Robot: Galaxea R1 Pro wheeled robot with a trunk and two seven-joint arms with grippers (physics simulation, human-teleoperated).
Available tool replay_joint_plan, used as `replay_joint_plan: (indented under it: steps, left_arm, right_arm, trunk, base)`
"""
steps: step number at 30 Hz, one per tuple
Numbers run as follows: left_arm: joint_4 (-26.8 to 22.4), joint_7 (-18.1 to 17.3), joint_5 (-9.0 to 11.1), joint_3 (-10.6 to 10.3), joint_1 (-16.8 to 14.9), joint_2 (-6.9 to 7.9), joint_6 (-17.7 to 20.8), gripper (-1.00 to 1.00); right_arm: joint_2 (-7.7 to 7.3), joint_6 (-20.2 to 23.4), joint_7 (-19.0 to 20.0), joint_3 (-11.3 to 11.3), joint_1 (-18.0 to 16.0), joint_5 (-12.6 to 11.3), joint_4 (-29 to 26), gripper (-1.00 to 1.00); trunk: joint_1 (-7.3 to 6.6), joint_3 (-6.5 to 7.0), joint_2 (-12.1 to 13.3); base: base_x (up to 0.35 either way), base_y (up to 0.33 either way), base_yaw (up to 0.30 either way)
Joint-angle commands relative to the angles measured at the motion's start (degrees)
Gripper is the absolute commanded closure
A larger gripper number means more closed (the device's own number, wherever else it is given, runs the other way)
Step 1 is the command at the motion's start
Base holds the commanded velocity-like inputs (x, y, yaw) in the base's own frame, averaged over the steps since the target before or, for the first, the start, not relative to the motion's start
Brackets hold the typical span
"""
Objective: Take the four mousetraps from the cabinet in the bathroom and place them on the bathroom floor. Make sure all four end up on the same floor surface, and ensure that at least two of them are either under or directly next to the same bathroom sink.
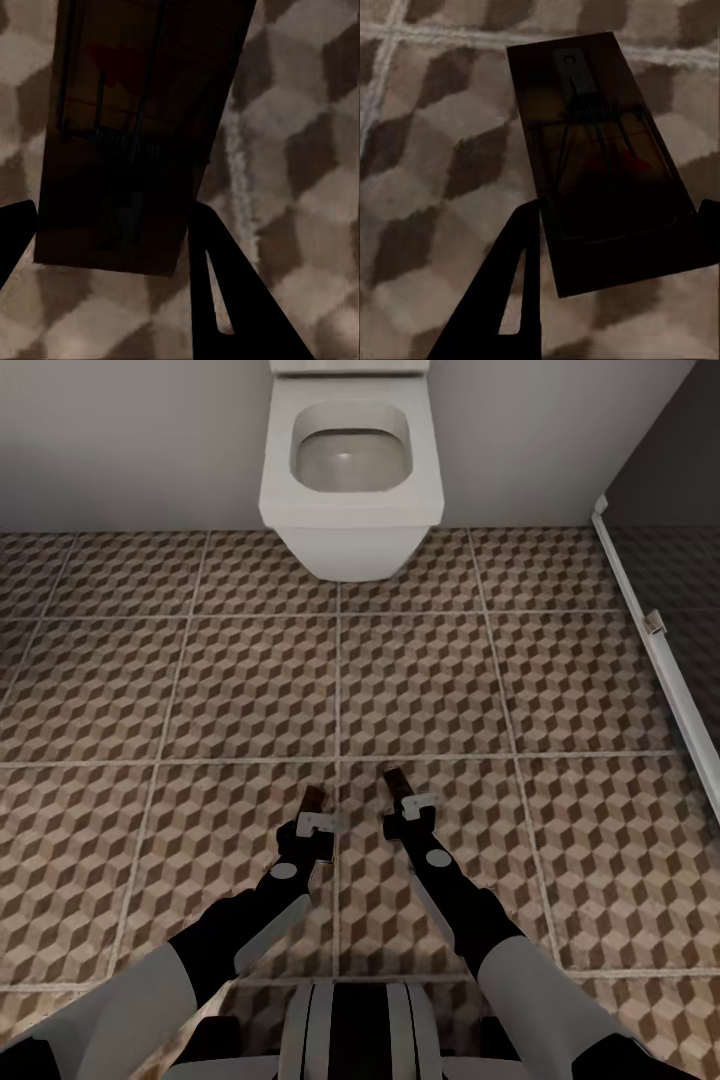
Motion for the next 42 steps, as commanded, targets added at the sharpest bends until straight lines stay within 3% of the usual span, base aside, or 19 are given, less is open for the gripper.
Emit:
replay_joint_plan:
  steps: [1,16,42]
  left_arm:
    - [-0.1,0.4,0.2,-0.2,-0.1,0.07,0.2,1.0]
    - [0.1,0.4,0.3,-0.2,-0.1,0.07,0.3,1.0]
    - [0.4,0.4,0.3,-0.3,-0.1,-0.16,0.3,1.0]
  right_arm:
    - [-0.03,0.0,-0.5,0.3,0.0,-0.6,0.0,1.0]
    - [-0.03,0.0,-0.5,0.3,0.0,-0.6,0.1,1.0]
    - [-0.03,0.0,-0.5,0.3,0.0,-0.6,0.1,1.0]
  trunk:
    - [0.02,-0.03,0.0]
    - [0.02,-0.03,0.0]
    - [0.02,-0.03,0.0]
  base:
    - [0.282,0.215,0.0]
    - [0.283,0.182,0.0]
    - [0.313,-0.043,0.0]
